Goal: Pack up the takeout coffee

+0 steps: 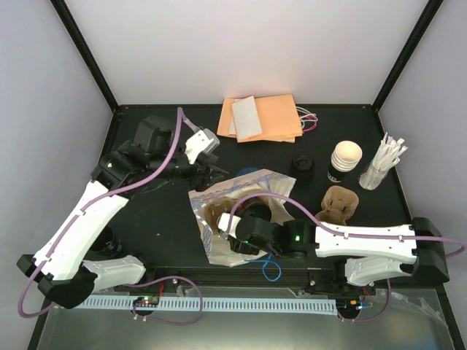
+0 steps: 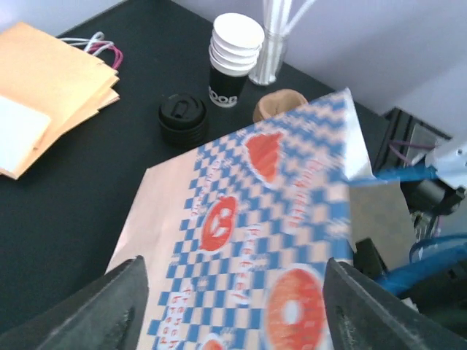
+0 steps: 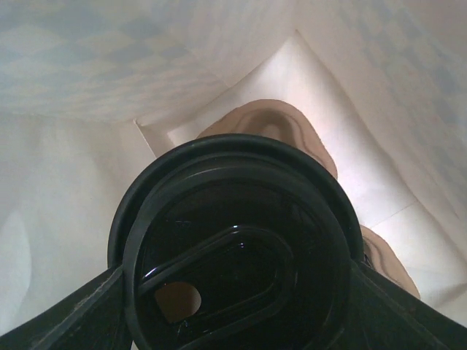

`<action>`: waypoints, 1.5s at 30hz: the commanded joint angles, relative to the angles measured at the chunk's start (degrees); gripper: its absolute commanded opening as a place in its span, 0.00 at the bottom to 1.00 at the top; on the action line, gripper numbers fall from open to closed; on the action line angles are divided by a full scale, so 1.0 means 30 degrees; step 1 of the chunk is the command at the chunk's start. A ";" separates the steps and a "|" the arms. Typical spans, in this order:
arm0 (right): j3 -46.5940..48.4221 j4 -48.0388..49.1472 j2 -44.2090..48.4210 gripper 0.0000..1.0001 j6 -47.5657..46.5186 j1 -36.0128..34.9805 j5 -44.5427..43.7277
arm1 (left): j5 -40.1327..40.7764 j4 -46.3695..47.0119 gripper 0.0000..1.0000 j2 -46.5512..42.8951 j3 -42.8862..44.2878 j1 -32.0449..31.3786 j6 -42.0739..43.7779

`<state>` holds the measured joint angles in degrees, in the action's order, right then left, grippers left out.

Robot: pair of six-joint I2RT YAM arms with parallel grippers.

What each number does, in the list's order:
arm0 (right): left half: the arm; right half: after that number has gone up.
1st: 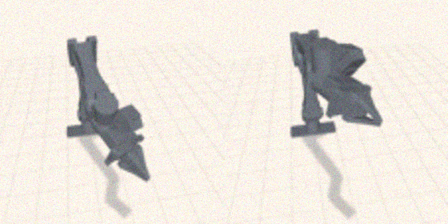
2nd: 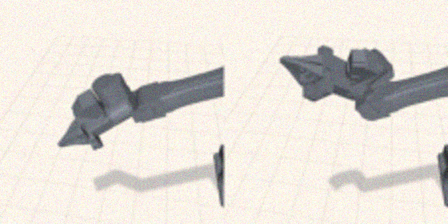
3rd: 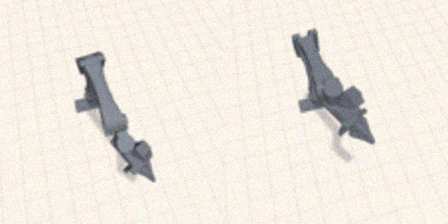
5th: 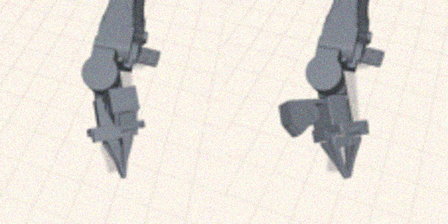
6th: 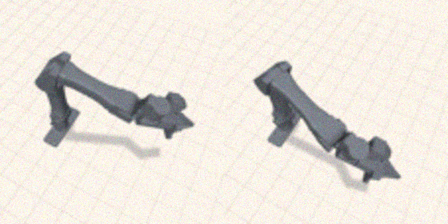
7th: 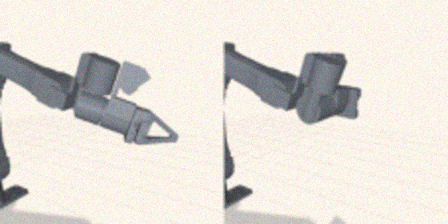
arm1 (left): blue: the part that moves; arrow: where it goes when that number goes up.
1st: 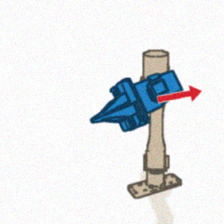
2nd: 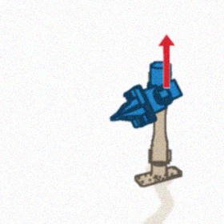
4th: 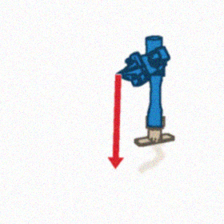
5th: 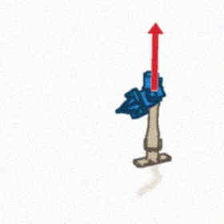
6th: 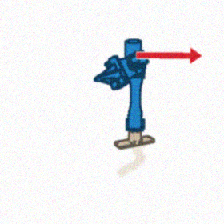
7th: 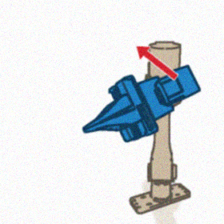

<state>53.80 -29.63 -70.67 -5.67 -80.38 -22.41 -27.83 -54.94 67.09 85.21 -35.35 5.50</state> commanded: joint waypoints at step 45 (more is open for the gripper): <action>-0.1260 0.4573 -0.1759 0.52 -0.1915 -0.1399 -0.4632 | -0.3682 0.5692 0.71 1.0869 -0.4534 0.8804 -0.6776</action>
<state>50.37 -17.96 -75.85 -11.68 -85.21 -37.80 -37.71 -42.19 98.35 71.02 -9.39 -12.27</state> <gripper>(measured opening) 0.729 0.724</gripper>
